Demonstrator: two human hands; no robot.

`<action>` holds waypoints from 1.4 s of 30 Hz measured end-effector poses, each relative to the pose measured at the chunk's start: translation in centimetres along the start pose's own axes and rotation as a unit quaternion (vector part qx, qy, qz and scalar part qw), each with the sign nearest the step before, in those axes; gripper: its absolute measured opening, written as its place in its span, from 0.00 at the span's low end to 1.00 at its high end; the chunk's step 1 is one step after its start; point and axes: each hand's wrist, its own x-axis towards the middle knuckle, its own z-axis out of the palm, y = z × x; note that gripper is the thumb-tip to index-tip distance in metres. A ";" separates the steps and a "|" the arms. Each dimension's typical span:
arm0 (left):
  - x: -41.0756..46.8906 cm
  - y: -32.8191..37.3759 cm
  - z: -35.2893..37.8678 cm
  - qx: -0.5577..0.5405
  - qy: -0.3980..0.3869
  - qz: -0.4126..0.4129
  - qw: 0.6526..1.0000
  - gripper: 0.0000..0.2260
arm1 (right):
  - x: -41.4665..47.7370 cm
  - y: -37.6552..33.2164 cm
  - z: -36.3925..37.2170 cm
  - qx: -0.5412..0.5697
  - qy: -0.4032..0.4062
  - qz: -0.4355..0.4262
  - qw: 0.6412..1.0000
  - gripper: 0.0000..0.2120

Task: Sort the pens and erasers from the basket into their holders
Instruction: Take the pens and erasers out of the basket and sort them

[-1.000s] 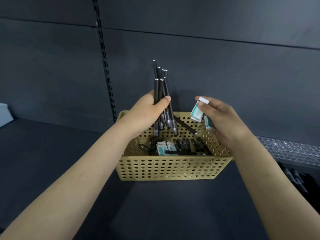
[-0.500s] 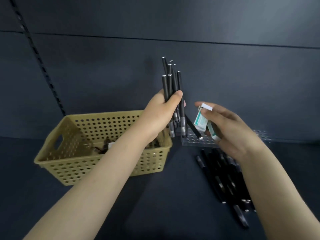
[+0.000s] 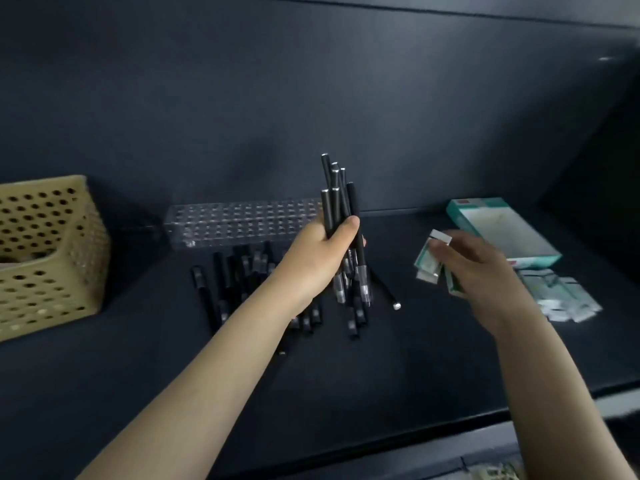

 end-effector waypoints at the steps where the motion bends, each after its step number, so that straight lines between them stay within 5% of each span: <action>1: 0.2 0.0 1.2 0.001 -0.010 -0.002 1.000 0.16 | 0.3 0.7 -1.6 -0.041 0.007 -0.009 0.999 0.03; 8: 0.9 -0.2 6.5 0.010 -0.033 -0.017 0.999 0.15 | 2.1 3.7 -6.9 -0.254 -0.008 -0.053 0.966 0.03; 12: 1.2 -0.3 7.3 0.002 -0.025 -0.029 0.999 0.14 | 2.7 4.8 -7.1 -0.264 -0.006 -0.079 0.961 0.19; 16: 0.8 -1.2 6.5 -0.017 -0.014 -0.028 0.999 0.14 | 2.3 4.9 -6.5 -0.305 0.062 -0.208 0.927 0.13; 18: 0.3 -1.8 5.7 -0.044 0.006 -0.025 0.999 0.14 | 1.0 4.0 -4.7 -0.206 0.045 -0.196 0.957 0.07; 21: -0.5 -2.5 4.2 -0.101 0.059 -0.024 0.993 0.15 | -1.4 2.9 -0.5 -0.038 -0.128 -0.076 0.988 0.03; 29: -2.6 -3.3 0.0 -0.144 0.127 -0.037 0.981 0.12 | -2.7 0.9 5.6 0.260 -0.299 0.167 0.903 0.24; 32: -3.0 -3.5 -0.9 -0.116 0.128 -0.033 0.984 0.12 | -2.8 0.9 6.7 0.232 -0.319 0.181 0.901 0.27; 36: -3.7 -3.9 -2.4 -0.121 0.151 -0.044 0.980 0.15 | -3.0 0.8 7.9 0.181 -0.300 0.172 0.921 0.17; 42: -4.0 -4.2 -4.8 -0.149 0.177 -0.080 0.969 0.11 | -2.8 1.3 8.1 -0.052 -0.233 0.022 0.971 0.14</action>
